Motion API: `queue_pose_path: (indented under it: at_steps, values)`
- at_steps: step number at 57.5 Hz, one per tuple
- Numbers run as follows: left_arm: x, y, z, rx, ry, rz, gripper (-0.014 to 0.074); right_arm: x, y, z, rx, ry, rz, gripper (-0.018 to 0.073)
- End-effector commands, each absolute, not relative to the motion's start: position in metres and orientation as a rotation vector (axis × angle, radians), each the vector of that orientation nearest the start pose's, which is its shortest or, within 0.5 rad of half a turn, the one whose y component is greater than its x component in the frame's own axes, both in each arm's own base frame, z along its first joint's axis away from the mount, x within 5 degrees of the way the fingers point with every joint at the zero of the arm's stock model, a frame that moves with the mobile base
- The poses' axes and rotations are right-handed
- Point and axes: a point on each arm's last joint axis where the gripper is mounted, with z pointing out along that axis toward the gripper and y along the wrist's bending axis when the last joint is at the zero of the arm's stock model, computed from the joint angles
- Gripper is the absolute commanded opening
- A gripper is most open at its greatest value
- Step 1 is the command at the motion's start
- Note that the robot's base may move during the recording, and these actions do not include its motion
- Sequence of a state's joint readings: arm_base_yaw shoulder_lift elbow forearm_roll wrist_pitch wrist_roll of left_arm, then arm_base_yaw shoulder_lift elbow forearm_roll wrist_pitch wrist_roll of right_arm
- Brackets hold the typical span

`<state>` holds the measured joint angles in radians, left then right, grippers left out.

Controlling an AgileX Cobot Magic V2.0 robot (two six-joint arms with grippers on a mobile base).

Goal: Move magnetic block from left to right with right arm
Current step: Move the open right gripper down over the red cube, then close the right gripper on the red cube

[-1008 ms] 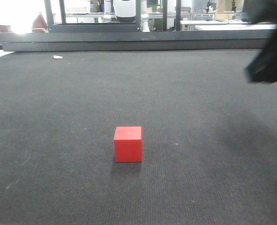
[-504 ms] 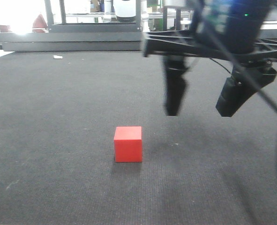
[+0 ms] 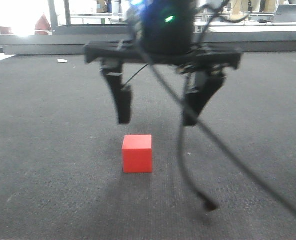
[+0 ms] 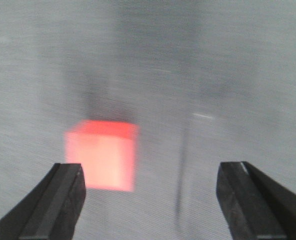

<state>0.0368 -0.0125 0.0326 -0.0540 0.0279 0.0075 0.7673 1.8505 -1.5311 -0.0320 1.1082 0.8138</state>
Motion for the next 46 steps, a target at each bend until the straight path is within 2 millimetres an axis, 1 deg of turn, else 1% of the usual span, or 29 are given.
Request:
queue_pose_path:
  at_steps: [1, 13, 18, 24, 31, 35, 38, 41, 46]
  values:
    - [0.056, 0.002, 0.206, -0.064, 1.445, -0.021, -0.0126, 0.278, 0.275, 0.279, 0.04, 2.898, 0.289, 0.0634]
    - [0.056, 0.002, 0.206, -0.064, 1.445, -0.021, -0.0126, 0.283, 0.285, 0.252, 0.035, 2.95, 0.253, 0.0634]
    - [0.056, 0.002, 0.206, -0.064, 1.445, -0.021, -0.0126, 0.284, 0.288, 0.245, 0.035, 2.962, 0.242, 0.0634]
    - [0.056, 0.002, 0.206, -0.064, 1.445, -0.021, -0.0126, 0.285, 0.289, 0.242, 0.037, 2.971, 0.235, 0.0634]
    - [0.056, 0.002, 0.206, -0.064, 1.445, -0.021, -0.0126, 0.285, 0.289, 0.242, 0.041, 2.97, 0.25, 0.0622]
    - [0.056, 0.002, 0.206, -0.064, 1.445, -0.021, -0.0126, 0.285, 0.289, 0.242, 0.039, 2.97, 0.25, 0.0573]
    - [0.056, 0.002, 0.206, -0.064, 1.445, -0.021, -0.0126, 0.285, 0.289, 0.242, 0.039, 2.97, 0.25, 0.0504]
    - [0.056, 0.002, 0.206, -0.064, 1.445, -0.021, -0.0126, 0.285, 0.289, 0.242, 0.039, 2.969, 0.251, 0.0414]
    - [0.056, 0.002, 0.206, -0.064, 1.445, -0.021, -0.0126, 0.285, 0.289, 0.242, 0.041, 2.97, 0.251, 0.0324]
